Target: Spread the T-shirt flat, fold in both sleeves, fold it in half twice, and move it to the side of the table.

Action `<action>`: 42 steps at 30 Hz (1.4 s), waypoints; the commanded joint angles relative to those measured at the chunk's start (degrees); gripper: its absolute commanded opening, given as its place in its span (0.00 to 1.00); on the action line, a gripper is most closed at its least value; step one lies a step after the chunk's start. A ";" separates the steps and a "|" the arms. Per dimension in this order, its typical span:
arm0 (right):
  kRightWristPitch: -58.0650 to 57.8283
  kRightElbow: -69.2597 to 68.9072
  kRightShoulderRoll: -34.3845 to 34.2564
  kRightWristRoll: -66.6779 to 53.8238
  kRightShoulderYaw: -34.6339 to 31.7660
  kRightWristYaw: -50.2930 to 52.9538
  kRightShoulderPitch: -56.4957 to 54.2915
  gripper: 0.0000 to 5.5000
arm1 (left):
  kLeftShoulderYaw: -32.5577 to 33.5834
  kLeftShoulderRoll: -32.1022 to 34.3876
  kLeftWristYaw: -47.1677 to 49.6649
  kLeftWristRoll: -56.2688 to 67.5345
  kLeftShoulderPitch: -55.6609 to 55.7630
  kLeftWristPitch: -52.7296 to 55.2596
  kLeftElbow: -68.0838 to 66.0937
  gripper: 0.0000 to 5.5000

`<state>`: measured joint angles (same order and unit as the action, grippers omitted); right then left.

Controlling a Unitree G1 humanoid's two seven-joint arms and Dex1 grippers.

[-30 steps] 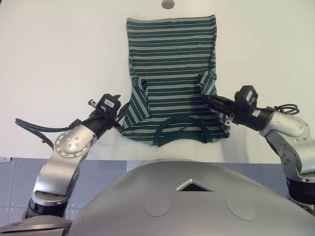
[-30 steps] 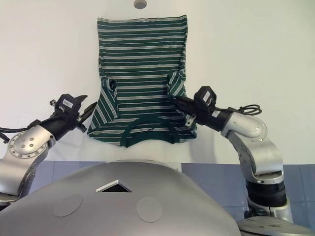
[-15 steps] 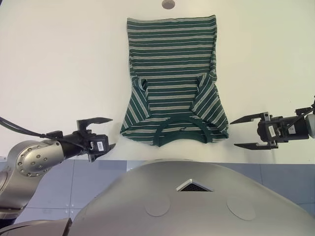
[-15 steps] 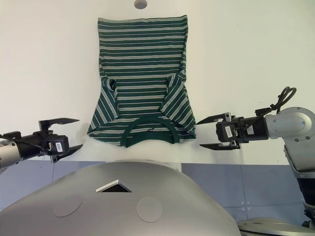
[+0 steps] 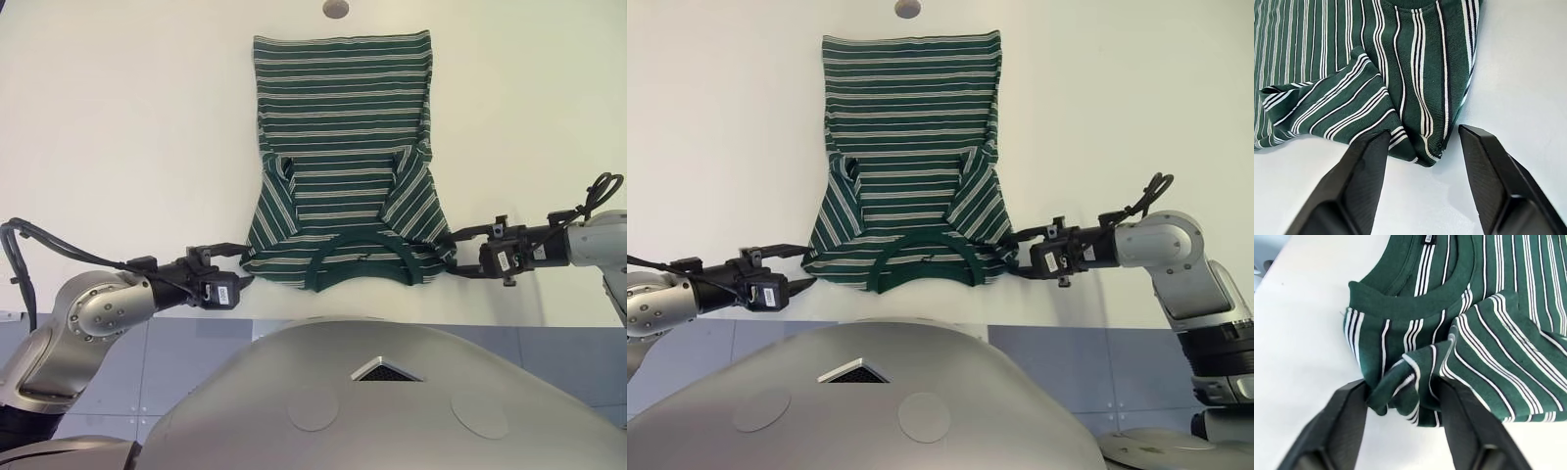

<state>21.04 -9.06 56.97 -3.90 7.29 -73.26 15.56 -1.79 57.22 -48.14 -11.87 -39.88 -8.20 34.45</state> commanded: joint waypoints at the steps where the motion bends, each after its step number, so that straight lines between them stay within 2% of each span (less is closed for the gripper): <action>1: 0.29 1.54 -0.27 1.13 1.70 0.38 -2.54 0.28 | -2.57 0.18 -0.89 -3.32 0.19 1.20 -5.10 0.31; 6: -0.12 1.78 0.08 0.24 3.05 -0.15 -4.12 0.05 | -4.49 0.26 -1.89 -2.81 1.78 2.29 -5.37 0.09; 8: -3.61 -0.25 0.88 -3.51 3.07 -2.21 -4.35 0.02 | -3.33 2.12 -4.57 0.66 1.11 3.77 -4.38 0.01; 11: -18.31 -8.56 5.69 -16.82 0.98 -7.75 -3.61 0.02 | 4.53 5.59 -12.18 15.76 -2.10 12.72 3.41 0.00; 13: -31.87 -13.68 12.45 -28.92 -2.14 -13.23 -3.92 0.02 | 11.55 8.47 -18.48 25.63 -3.23 18.83 10.09 0.00; 15: -43.10 -14.36 17.41 -38.44 -3.81 -18.01 -9.84 0.02 | 17.77 11.77 -23.23 37.47 0.74 25.44 15.39 0.00; 19: -53.12 -8.95 16.63 -43.88 1.05 -19.19 -26.12 0.02 | 17.68 14.93 -24.58 44.71 14.12 30.54 11.98 0.00; 21: -50.21 13.24 5.20 -32.82 11.77 -19.22 -45.96 0.02 | 0.47 4.42 -24.20 26.16 42.06 17.05 -13.01 0.00; 22: -48.52 22.10 1.18 -28.67 15.62 -19.23 -52.95 0.02 | -5.79 -0.21 -23.92 19.12 52.50 11.00 -23.25 0.00; 23: -46.04 33.96 -3.30 -23.65 18.31 -19.22 -60.04 0.02 | -10.75 -6.81 -22.09 13.49 62.74 4.76 -35.87 0.00; 25: -41.37 51.93 -10.03 -16.98 18.77 -17.38 -68.68 0.02 | -14.36 -15.37 -17.55 8.69 73.43 -2.68 -53.80 0.00; 27: -36.76 63.83 -15.60 -13.22 17.67 -12.61 -74.04 0.02 | -15.61 -19.17 -13.21 5.63 79.07 -7.34 -66.62 0.00; 30: -33.39 72.89 -20.53 -10.83 16.56 -7.53 -77.05 0.02 | -16.02 -20.96 -7.56 2.78 83.77 -12.20 -80.07 0.00; 34: -30.17 80.53 -24.07 -7.15 15.17 -1.59 -77.96 0.02 | -17.78 -23.43 -3.87 -0.08 86.50 -18.07 -91.34 0.00; 37: -29.01 84.24 -26.71 -4.30 12.72 0.90 -78.66 0.02 | -17.18 -25.05 -4.68 -0.33 87.64 -20.82 -97.73 0.00; 38: -28.37 85.00 -27.39 -2.90 12.23 2.41 -78.64 0.09 | -16.96 -25.39 -4.29 -0.66 87.83 -21.24 -99.48 0.00; 40: -27.79 85.77 -28.31 -0.59 11.05 4.12 -78.18 0.16 | -15.91 -26.51 -3.43 -0.28 88.22 -20.50 -101.91 0.00; 42: -27.68 85.87 -29.43 -0.17 8.58 4.46 -77.43 0.23 | -13.36 -28.54 -1.53 1.63 89.20 -17.59 -103.71 0.07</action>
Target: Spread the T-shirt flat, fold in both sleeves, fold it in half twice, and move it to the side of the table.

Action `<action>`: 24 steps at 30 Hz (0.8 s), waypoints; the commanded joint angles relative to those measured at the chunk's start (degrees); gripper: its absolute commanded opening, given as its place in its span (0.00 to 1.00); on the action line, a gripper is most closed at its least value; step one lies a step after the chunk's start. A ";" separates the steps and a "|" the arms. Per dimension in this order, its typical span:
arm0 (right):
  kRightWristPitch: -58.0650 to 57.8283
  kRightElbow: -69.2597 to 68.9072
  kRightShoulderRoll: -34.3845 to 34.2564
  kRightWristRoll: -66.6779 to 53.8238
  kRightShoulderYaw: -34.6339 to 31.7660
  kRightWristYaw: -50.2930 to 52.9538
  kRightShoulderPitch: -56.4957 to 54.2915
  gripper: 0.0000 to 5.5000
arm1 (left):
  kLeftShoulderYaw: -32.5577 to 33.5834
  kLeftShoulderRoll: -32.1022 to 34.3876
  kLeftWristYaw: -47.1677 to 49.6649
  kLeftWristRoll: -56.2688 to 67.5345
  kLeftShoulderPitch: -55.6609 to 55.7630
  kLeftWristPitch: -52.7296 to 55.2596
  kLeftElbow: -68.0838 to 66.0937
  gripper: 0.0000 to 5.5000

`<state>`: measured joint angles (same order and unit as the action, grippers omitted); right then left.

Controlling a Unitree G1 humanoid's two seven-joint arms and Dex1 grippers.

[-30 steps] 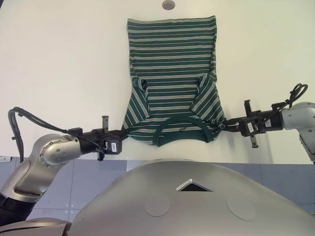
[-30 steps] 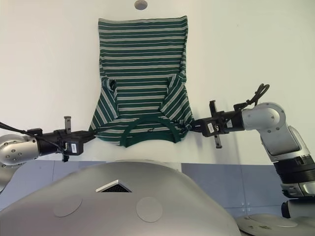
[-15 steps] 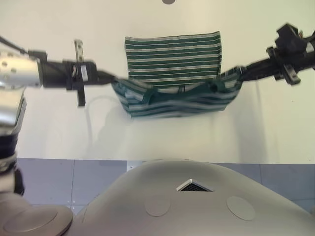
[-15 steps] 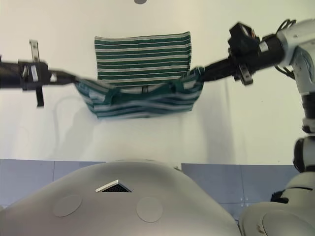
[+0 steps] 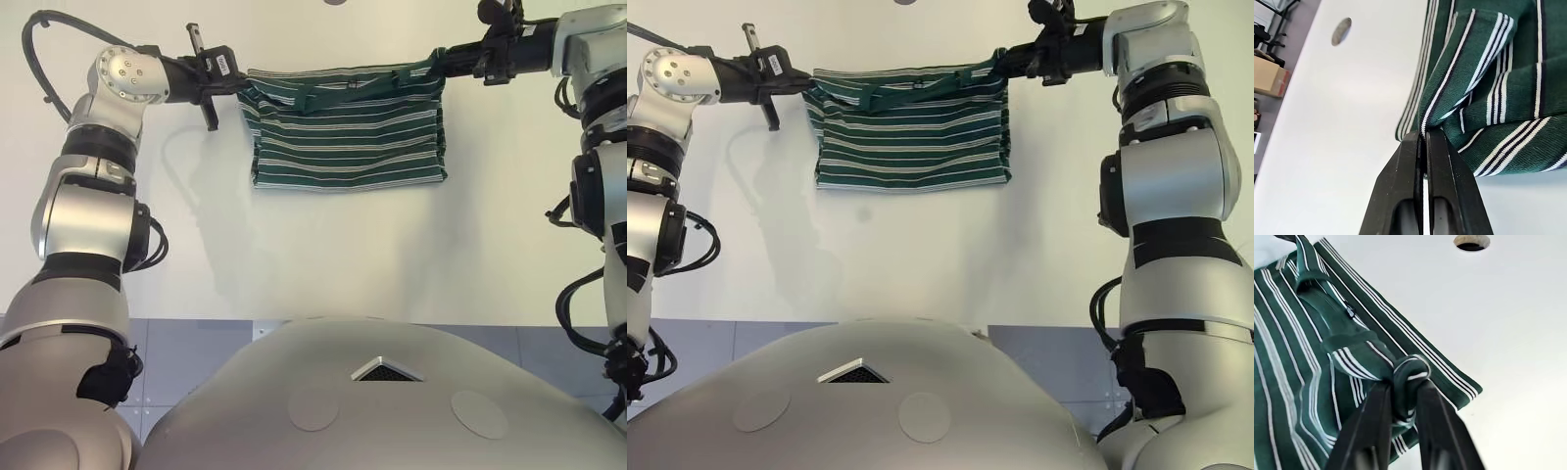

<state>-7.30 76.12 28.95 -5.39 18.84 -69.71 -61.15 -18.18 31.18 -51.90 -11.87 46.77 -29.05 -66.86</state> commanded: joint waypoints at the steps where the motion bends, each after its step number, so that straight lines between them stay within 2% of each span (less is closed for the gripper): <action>1: 1.54 0.56 -1.99 1.56 -4.17 2.08 0.04 0.26 | 5.21 -3.70 3.03 3.43 3.19 5.88 -3.17 0.11; 5: 6.83 -0.04 -3.67 5.18 -6.38 17.57 2.77 0.38 | 13.27 -5.90 3.93 10.28 4.22 19.75 -4.92 0.21; 8: 9.11 -2.07 -5.42 5.29 -9.59 27.22 4.41 0.39 | 20.24 -4.96 10.11 15.44 3.10 32.07 -6.08 0.33; 10: 10.96 -5.79 -8.39 4.73 -10.66 26.84 6.84 0.39 | 22.41 -3.97 13.34 16.46 0.63 33.55 -3.81 0.38; 13: 10.33 -20.26 -13.16 0.53 -10.80 18.72 13.18 0.39 | 25.50 -3.82 12.98 19.58 -5.28 31.11 8.75 0.45; 16: 5.59 -39.01 -15.22 1.56 -4.58 14.53 23.62 0.39 | 26.00 -4.63 15.28 20.31 -14.22 31.64 27.20 0.45; 20: 0.04 -57.84 -11.63 12.74 8.27 14.28 35.50 0.39 | 30.94 -12.16 27.52 28.59 -22.73 46.96 55.04 0.45; 24: -4.55 -69.05 -5.41 16.81 12.59 11.36 41.54 0.39 | 29.37 -13.54 35.76 25.69 -29.33 54.38 73.83 0.45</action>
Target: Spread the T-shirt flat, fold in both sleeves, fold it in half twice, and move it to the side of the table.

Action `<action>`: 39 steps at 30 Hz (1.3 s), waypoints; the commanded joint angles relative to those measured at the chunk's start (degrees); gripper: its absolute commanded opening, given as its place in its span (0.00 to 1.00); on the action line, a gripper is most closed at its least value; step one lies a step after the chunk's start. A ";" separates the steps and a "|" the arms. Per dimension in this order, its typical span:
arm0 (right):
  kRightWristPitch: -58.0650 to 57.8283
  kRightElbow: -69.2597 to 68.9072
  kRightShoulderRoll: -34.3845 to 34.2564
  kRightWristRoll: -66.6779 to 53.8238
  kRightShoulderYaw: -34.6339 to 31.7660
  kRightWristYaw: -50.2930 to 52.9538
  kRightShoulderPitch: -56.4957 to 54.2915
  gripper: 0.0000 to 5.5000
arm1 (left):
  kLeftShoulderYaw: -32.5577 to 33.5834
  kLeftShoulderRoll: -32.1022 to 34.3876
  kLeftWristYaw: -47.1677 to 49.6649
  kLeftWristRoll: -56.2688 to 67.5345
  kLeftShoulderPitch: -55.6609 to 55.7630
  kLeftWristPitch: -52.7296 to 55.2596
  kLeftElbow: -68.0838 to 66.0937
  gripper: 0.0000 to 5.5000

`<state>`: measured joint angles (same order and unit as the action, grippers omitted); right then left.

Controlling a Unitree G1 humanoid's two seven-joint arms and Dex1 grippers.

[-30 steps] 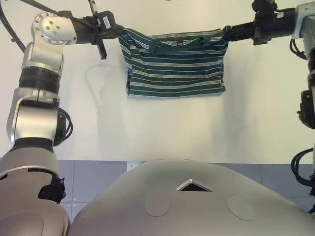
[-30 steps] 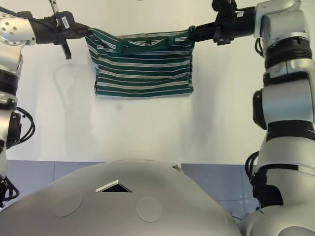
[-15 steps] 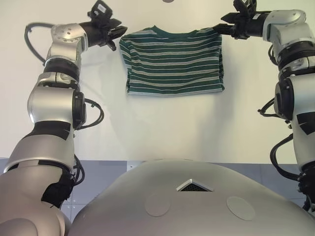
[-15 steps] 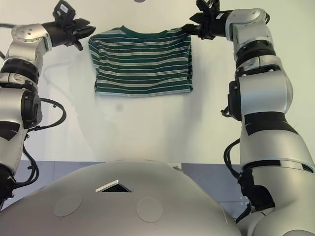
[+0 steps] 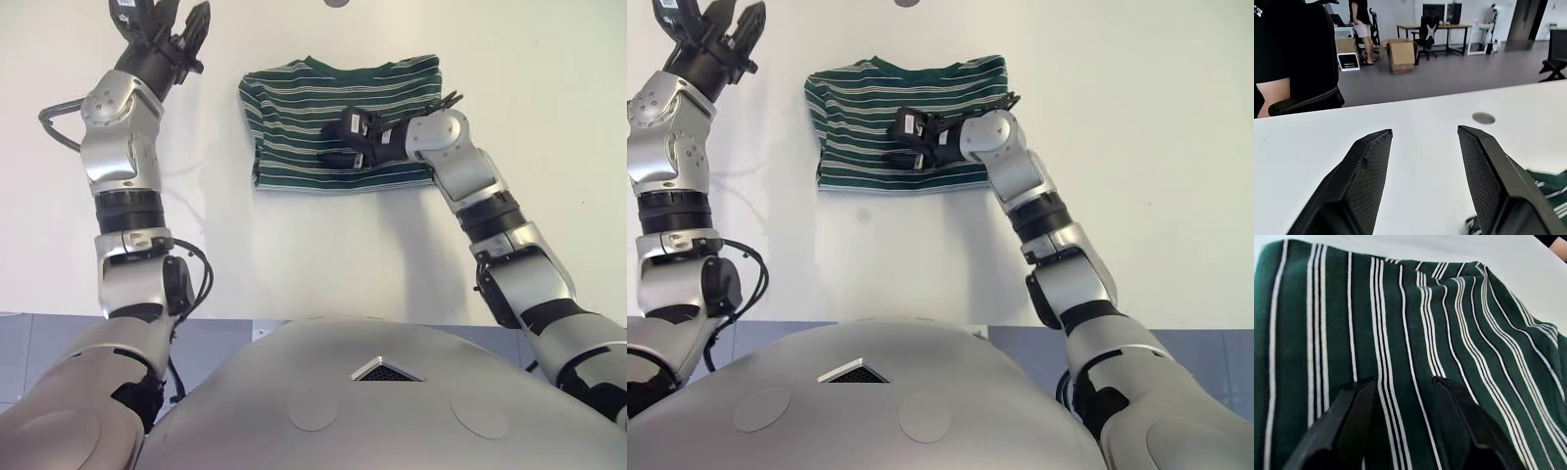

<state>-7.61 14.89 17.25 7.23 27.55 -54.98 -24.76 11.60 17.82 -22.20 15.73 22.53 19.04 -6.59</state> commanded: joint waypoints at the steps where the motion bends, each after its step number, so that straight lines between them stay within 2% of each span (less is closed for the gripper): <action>1: -4.35 -9.76 8.76 4.60 4.07 -4.56 5.79 0.39 | -0.53 -0.06 6.91 -2.01 -6.17 7.89 16.12 0.45; 3: -3.45 -12.32 15.95 4.71 2.17 -7.35 7.08 0.39 | -0.73 0.99 8.15 -2.44 -8.40 10.47 20.92 0.45; 5: -0.21 -9.20 21.42 4.79 -1.94 -6.24 6.29 0.39 | -0.62 1.97 9.14 -3.14 -10.73 12.18 24.71 0.45; 8: 0.29 -5.19 22.50 -1.01 -9.81 -4.67 2.36 0.39 | -2.03 3.06 9.34 -4.89 -12.96 13.41 27.60 0.45; 11: -0.89 -2.88 16.99 -7.70 -15.50 -2.20 -2.82 0.39 | -3.56 3.68 9.05 -6.12 -12.97 13.48 28.07 0.45; 14: -3.05 2.16 9.40 -11.34 -15.78 -0.70 -5.80 0.39 | -4.71 4.69 8.24 -6.87 -12.43 13.49 28.49 0.45; 17: -2.88 17.15 4.22 -5.13 -13.85 10.27 -10.90 0.39 | -5.32 5.25 7.56 -7.20 -11.62 13.44 28.10 0.45; 19: -1.65 28.56 0.84 -3.42 -15.72 20.10 -15.25 0.39 | -5.69 5.43 7.12 -7.37 -11.43 13.47 28.19 0.45; 21: -0.72 38.52 -1.89 -3.98 -18.00 25.36 -19.20 0.39 | -6.01 5.38 7.04 -7.67 -11.75 13.45 28.58 0.45; 25: 1.70 52.96 -8.73 0.07 -14.05 21.27 -22.32 0.39 | -7.24 5.47 6.76 -8.36 -10.59 13.17 27.83 0.45; 29: 6.09 57.24 -14.18 -0.88 -15.24 19.67 -23.92 0.39 | -7.37 6.50 5.86 -8.29 -11.40 13.29 28.41 0.45; 32: 13.25 55.61 -14.90 -2.93 -18.51 23.00 -26.97 0.39 | -8.61 7.43 3.04 -7.19 -13.64 13.01 29.97 0.45; 34: 16.95 49.27 -12.56 -6.11 -21.24 18.25 -27.76 0.39 | -12.32 11.05 -1.63 -8.88 -16.39 10.26 31.65 0.45; 35: 18.06 42.99 -10.17 -7.94 -21.63 12.51 -26.21 0.39 | -15.14 14.14 -4.91 -10.84 -18.55 7.61 32.26 0.48; 36: 17.87 36.59 -7.62 -9.45 -21.48 6.98 -23.99 0.39 | -17.62 17.01 -7.93 -12.62 -20.58 4.67 32.72 0.50; 39: 13.55 8.30 9.95 -14.27 -18.61 -14.29 -9.00 0.39 | -25.56 26.57 -20.16 -16.55 -26.85 -8.11 34.09 0.58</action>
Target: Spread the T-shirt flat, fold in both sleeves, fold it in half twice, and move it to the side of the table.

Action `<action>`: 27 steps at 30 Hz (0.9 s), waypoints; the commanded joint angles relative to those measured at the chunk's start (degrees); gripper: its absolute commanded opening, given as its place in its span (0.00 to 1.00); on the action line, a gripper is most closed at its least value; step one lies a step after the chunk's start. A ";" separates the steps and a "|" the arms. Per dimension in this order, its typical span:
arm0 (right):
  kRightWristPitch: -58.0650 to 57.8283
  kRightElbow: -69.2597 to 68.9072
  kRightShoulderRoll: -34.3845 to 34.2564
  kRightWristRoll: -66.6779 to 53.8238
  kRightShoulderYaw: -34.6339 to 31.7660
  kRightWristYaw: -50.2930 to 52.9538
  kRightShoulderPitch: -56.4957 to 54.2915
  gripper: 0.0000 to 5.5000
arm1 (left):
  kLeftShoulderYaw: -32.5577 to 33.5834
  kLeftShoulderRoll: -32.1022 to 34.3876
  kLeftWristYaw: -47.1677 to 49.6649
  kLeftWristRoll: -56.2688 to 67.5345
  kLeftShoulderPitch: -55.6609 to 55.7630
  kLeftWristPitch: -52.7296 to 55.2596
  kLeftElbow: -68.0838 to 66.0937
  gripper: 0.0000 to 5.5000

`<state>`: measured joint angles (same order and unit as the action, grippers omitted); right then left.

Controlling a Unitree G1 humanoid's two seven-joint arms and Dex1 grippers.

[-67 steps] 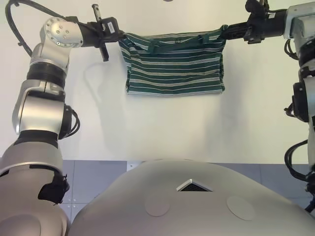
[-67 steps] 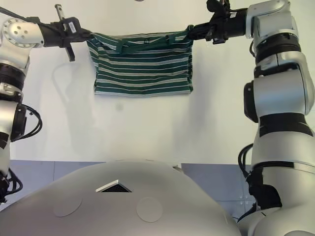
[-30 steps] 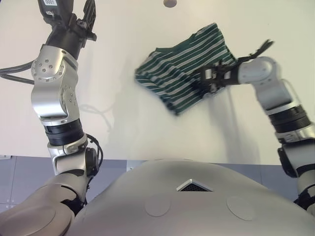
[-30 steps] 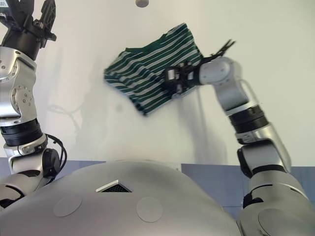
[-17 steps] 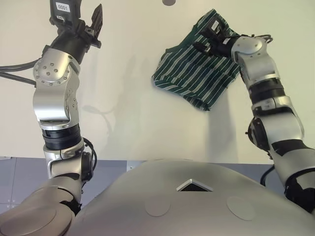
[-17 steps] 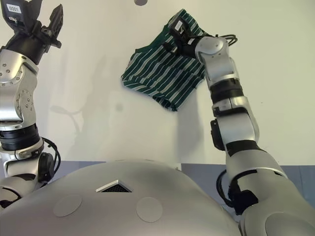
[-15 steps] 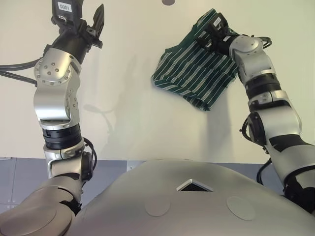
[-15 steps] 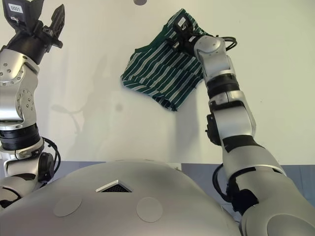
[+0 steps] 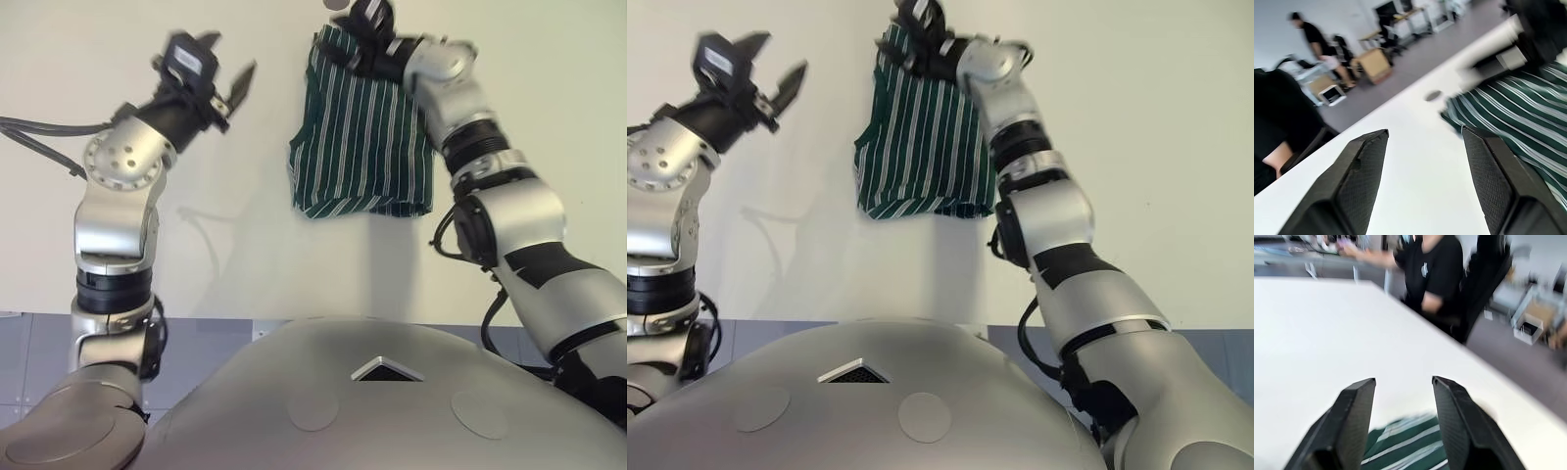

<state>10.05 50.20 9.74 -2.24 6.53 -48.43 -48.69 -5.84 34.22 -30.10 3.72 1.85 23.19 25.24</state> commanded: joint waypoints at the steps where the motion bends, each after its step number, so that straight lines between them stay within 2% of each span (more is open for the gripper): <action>1: -6.36 -33.95 23.77 -5.89 3.16 -26.79 19.55 0.39 | -8.91 11.41 -14.28 -4.35 -7.68 -14.72 3.30 0.62; 3: -11.98 -46.64 35.93 -9.35 1.83 -35.85 30.60 0.47 | -9.72 13.37 -17.54 -4.31 -8.93 -19.05 4.12 0.66; 4: -12.62 -51.26 40.11 -9.95 0.86 -38.26 35.96 0.52 | -10.08 14.96 -18.81 -5.26 -10.03 -21.42 3.66 0.66; 5: -11.09 -53.94 42.56 -9.49 0.24 -39.13 40.48 0.52 | -10.72 16.33 -19.31 -7.29 -10.81 -23.75 2.30 0.66; 7: -4.90 -53.43 41.33 -6.41 0.10 -35.63 43.90 0.52 | -12.63 17.00 -18.93 -11.22 -11.08 -27.00 -0.59 0.66; 13: 11.20 -49.65 36.94 2.42 3.98 -24.97 47.90 0.52 | -18.48 11.10 -14.43 -21.11 -8.26 -33.03 -8.55 0.66; 18: 14.08 -46.54 37.60 5.18 6.41 -22.58 47.97 0.52 | -20.05 10.19 -14.96 -23.01 -5.30 -36.36 -13.85 0.66; 21: 13.26 -45.76 37.45 5.89 7.55 -21.47 47.40 0.52 | -20.85 9.71 -16.33 -22.35 -3.10 -37.06 -16.47 0.57; 27: 11.71 -45.19 36.73 6.70 10.16 -20.22 45.19 0.31 | -23.18 9.30 -17.09 -24.76 1.09 -39.31 -23.81 0.35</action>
<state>23.16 3.81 46.64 2.01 14.89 -68.42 -2.73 -26.89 42.66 -44.86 -16.39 3.60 -17.41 6.41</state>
